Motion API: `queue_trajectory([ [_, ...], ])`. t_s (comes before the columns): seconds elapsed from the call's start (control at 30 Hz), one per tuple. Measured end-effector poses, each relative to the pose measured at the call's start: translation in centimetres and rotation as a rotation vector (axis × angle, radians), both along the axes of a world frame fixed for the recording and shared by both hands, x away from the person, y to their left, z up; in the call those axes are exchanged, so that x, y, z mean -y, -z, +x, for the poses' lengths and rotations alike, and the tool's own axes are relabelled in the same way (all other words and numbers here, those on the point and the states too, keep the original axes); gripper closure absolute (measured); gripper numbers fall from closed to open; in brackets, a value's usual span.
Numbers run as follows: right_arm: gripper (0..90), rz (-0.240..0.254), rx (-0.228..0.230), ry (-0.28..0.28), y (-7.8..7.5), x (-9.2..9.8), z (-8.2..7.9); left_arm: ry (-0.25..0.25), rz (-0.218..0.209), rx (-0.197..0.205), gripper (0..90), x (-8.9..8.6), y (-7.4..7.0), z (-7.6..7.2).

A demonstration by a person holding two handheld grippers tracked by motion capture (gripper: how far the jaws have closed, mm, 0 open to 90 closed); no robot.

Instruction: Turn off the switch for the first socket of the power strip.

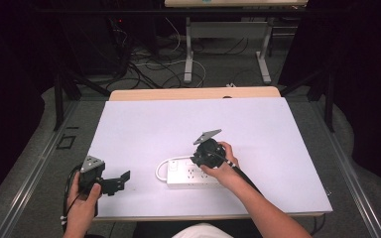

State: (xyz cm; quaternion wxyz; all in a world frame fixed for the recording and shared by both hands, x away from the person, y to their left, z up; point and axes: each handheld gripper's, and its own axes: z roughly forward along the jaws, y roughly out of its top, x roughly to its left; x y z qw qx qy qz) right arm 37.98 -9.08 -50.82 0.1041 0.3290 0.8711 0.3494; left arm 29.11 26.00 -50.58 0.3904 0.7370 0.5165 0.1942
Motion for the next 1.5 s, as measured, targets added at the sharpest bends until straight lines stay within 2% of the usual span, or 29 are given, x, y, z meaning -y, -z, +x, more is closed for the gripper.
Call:
queue_trajectory([
  [0.13,79.6,-0.006,-0.007,0.01,0.2,-0.2,0.1,-0.001,0.0,-0.001,1.7,0.0,0.0,0.0],
  [0.17,80.3,-0.016,-0.021,0.004,0.2,-0.2,0.2,-0.001,0.001,-0.001,1.7,0.0,0.0,0.0],
  [0.2,81.3,-0.01,-0.012,0.01,0.4,-0.3,0.2,-0.001,0.001,-0.001,1.7,0.0,0.0,0.0],
  [0.23,81.9,-0.026,-0.022,0.008,0.4,-0.3,0.3,-0.001,0.001,-0.001,1.7,0.0,0.0,0.0],
  [0.27,82.5,-0.017,-0.008,0.006,0.5,-0.3,0.4,-0.001,0.001,-0.001,1.7,0.0,0.0,0.0],
  [0.3,82.7,-0.028,-0.022,0.004,0.5,-0.3,0.4,-0.001,0.001,-0.001,1.7,0.0,0.0,0.0],
  [0.43,83.8,-0.027,-0.012,0.003,0.9,-0.5,0.5,-0.001,0.002,-0.001,1.7,0.0,0.0,0.0],
  [0.53,84.6,-0.047,-0.023,-0.002,1.0,-0.6,0.7,-0.002,0.0,0.002,1.7,0.0,0.0,0.0],
  [0.7,85.7,-0.048,-0.04,0.001,1.4,-0.7,0.8,-0.003,-0.002,0.003,1.7,-0.1,0.0,0.0],
  [0.77,86.0,-0.056,-0.031,-0.006,1.5,-0.7,0.9,-0.003,-0.002,0.003,1.7,-0.1,0.0,0.0],
  [0.8,86.9,-0.047,-0.043,0.002,1.5,-0.7,0.9,-0.003,-0.002,0.003,1.7,-0.1,0.0,0.0],
  [0.87,87.3,-0.037,-0.032,0.002,1.6,-0.8,0.9,-0.004,-0.003,0.003,1.7,-0.1,0.0,0.0],
  [1.03,87.8,-0.044,-0.022,-0.009,1.6,-0.7,1.0,-0.003,-0.001,0.002,1.7,-0.1,0.0,0.0],
  [1.1,88.1,-0.049,-0.038,-0.005,1.5,-0.8,0.9,-0.004,0.0,0.002,1.7,-0.1,0.0,0.0],
  [1.17,88.2,-0.042,-0.023,-0.012,1.6,-0.8,1.0,-0.004,-0.001,0.002,1.7,-0.1,0.0,0.0],
  [1.33,88.3,-0.04,-0.032,0.0,1.6,-0.7,0.9,-0.005,-0.003,0.003,1.7,-0.1,0.0,0.0],
  [1.5,88.3,-0.048,-0.028,-0.018,1.6,-0.6,1.0,-0.004,-0.002,0.003,1.8,-0.1,0.0,0.0],
])
